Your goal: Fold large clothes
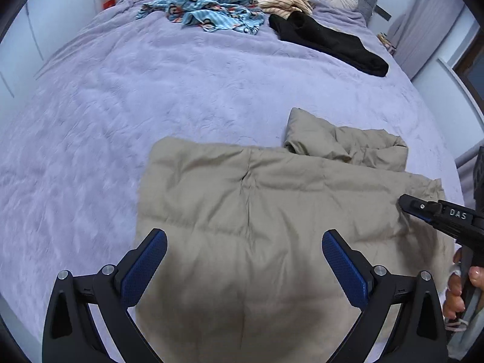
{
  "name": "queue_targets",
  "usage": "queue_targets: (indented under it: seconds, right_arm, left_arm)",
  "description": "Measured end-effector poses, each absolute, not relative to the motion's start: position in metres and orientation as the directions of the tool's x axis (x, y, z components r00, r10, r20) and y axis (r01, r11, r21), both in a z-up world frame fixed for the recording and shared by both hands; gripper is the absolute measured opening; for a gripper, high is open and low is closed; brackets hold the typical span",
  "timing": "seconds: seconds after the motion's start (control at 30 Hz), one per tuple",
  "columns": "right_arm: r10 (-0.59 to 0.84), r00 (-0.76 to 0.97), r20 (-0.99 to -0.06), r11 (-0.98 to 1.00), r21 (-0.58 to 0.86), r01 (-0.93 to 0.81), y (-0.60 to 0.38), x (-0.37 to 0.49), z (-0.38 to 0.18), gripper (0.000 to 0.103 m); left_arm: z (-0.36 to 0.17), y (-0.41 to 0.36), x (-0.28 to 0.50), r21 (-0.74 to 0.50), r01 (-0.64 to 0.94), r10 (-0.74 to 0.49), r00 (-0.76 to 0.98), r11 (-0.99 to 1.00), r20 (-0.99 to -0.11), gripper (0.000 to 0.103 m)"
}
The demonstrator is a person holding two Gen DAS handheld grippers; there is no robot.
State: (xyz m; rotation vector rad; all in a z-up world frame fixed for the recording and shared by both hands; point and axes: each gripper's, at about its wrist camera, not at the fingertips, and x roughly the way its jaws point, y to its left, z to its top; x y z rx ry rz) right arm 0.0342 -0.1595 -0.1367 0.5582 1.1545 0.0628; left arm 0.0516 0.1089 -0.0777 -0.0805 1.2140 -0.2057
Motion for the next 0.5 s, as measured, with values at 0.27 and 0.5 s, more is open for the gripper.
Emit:
queue_targets:
  seconds: [0.27,0.5]
  right_arm:
    - [0.246,0.363,-0.899,0.883,0.362,0.299,-0.161,0.079,-0.179,0.016]
    - [0.253,0.353,-0.901,0.869,0.372,0.326,-0.169,0.093,-0.179,0.020]
  left_arm:
    - [-0.151,0.109,0.116,-0.085,0.051,-0.096,0.276,0.995,-0.956,0.103]
    - [-0.134,0.115,0.115,-0.080,0.080,-0.098,0.251,0.994,-0.963,0.103]
